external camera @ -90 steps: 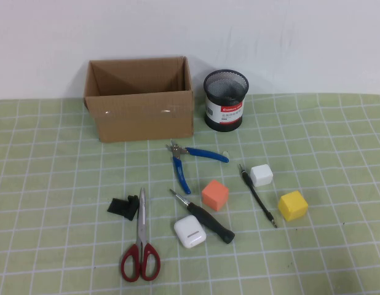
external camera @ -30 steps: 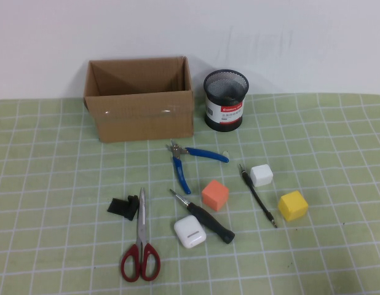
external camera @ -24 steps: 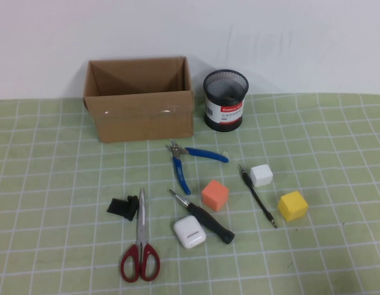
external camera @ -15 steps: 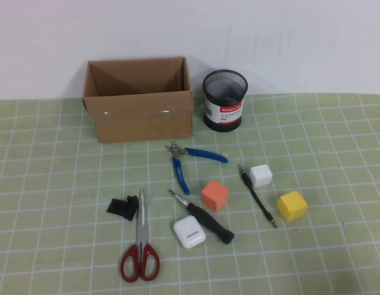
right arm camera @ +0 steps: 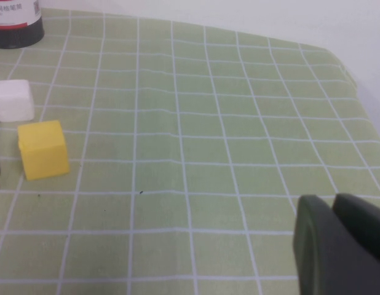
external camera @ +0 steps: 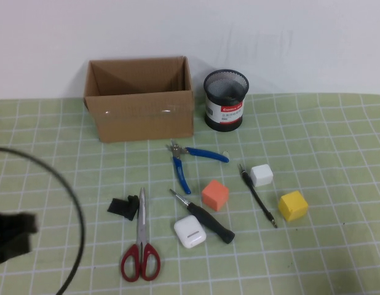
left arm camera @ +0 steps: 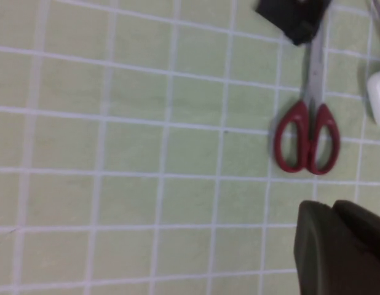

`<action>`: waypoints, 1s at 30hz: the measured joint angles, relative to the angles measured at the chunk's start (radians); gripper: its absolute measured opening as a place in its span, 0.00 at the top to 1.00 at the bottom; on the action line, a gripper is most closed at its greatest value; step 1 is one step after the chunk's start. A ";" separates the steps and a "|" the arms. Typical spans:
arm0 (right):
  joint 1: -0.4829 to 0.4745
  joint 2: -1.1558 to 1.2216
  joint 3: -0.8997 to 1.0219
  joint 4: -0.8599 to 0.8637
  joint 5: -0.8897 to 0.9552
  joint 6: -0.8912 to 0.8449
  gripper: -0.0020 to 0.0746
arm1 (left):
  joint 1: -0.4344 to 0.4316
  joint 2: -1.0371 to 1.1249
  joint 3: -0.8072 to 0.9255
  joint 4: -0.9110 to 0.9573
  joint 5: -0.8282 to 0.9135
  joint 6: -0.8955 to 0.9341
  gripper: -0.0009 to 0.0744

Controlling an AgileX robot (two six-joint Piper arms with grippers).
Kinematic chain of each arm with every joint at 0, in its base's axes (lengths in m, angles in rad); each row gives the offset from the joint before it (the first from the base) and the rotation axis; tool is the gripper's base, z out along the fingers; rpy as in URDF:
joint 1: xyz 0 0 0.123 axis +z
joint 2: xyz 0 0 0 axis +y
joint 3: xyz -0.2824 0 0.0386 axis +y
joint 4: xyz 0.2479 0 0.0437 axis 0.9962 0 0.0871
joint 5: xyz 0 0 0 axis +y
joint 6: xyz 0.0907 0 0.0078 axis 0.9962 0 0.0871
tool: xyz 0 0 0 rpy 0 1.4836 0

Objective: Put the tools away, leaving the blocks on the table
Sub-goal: Pick up the scissors from the table

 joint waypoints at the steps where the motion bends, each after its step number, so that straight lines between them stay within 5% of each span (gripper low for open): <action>1: 0.000 0.000 0.000 0.000 0.000 0.000 0.98 | 0.000 0.035 -0.005 -0.020 -0.012 0.019 0.99; 4: 0.000 0.000 0.000 0.000 0.000 0.000 0.98 | -0.047 0.145 -0.020 -0.056 -0.055 0.048 0.99; 10: 0.000 0.000 0.000 0.000 0.000 0.000 0.98 | -0.273 0.332 -0.073 -0.066 -0.166 0.011 0.99; 17: 0.000 0.000 0.000 0.000 0.000 0.000 0.98 | -0.493 0.586 -0.254 0.079 -0.176 -0.139 0.99; 25: 0.000 0.000 0.000 0.000 0.000 0.000 0.98 | -0.533 0.800 -0.412 0.162 -0.144 -0.169 0.99; 30: 0.000 0.000 0.000 0.000 0.000 0.000 0.98 | -0.532 0.889 -0.472 0.201 -0.113 -0.157 0.78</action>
